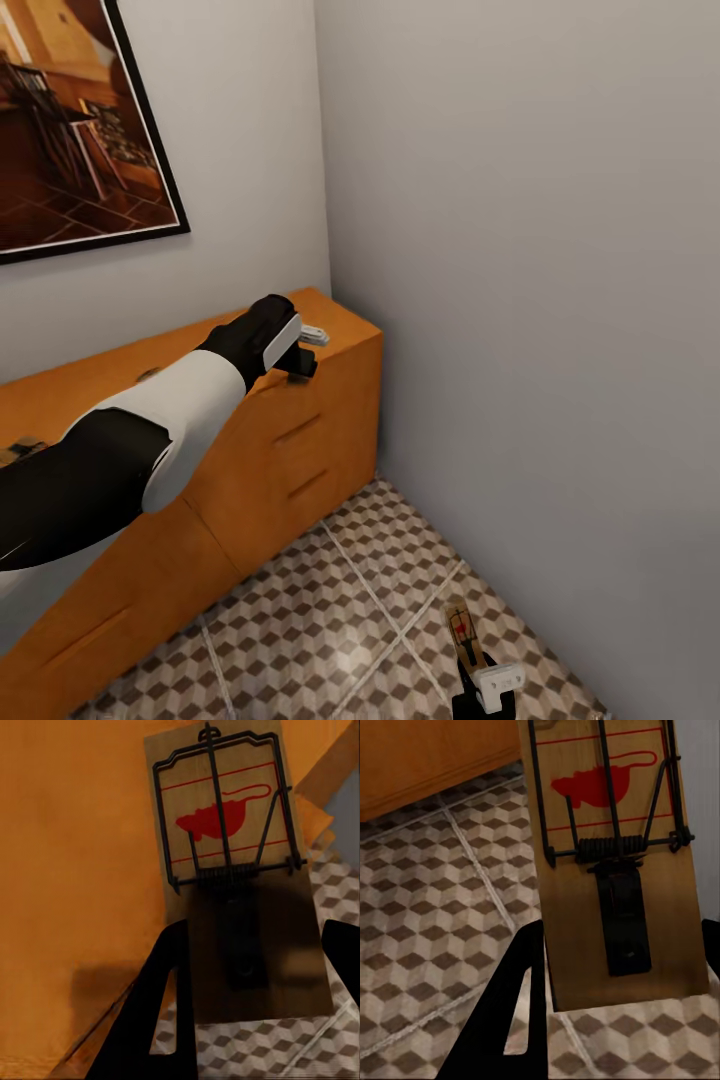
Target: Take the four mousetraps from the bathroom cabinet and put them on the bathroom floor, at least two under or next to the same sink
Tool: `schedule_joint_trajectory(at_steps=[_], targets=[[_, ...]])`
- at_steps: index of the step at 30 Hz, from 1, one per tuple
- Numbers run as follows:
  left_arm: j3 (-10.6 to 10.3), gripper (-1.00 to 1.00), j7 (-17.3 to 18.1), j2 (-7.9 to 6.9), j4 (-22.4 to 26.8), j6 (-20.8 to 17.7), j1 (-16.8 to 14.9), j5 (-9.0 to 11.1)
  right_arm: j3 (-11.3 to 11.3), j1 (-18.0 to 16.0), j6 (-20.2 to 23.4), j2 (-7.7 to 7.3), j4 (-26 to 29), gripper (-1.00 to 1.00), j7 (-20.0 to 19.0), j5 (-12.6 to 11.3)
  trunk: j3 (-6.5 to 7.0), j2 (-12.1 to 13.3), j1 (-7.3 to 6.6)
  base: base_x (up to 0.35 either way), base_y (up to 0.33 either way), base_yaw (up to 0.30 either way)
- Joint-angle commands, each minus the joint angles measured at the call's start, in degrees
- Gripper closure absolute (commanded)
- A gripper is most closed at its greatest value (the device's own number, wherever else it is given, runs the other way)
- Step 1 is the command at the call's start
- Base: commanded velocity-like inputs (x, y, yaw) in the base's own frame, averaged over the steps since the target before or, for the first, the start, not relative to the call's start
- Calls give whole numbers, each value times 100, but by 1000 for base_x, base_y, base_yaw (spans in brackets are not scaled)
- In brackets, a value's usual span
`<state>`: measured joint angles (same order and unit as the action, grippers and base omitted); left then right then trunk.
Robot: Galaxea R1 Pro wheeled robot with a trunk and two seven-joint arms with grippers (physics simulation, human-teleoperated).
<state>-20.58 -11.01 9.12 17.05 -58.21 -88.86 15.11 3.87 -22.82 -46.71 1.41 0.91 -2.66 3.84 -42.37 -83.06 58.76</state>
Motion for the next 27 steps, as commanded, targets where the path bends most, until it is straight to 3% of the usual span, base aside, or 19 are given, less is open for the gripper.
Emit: schedule_joint_trajectory(at_steps=[1,20,27], targets=[[-7,100,-32,-4,-342,-7,0,220,35,-3,-17,0,-4,100,2,-24,-5,-2,-3,-332,0,0],[-5,100,-31,-3,-350,-7,0,220,35,-3,-15,0,-4,100,2,-24,-5,-2,-3,-330,0,0],[-6,100,-24,1,-351,-7,1,220,35,-3,-16,0,-5,100,2,-24,-5,-2,-3,-170,0,0]])
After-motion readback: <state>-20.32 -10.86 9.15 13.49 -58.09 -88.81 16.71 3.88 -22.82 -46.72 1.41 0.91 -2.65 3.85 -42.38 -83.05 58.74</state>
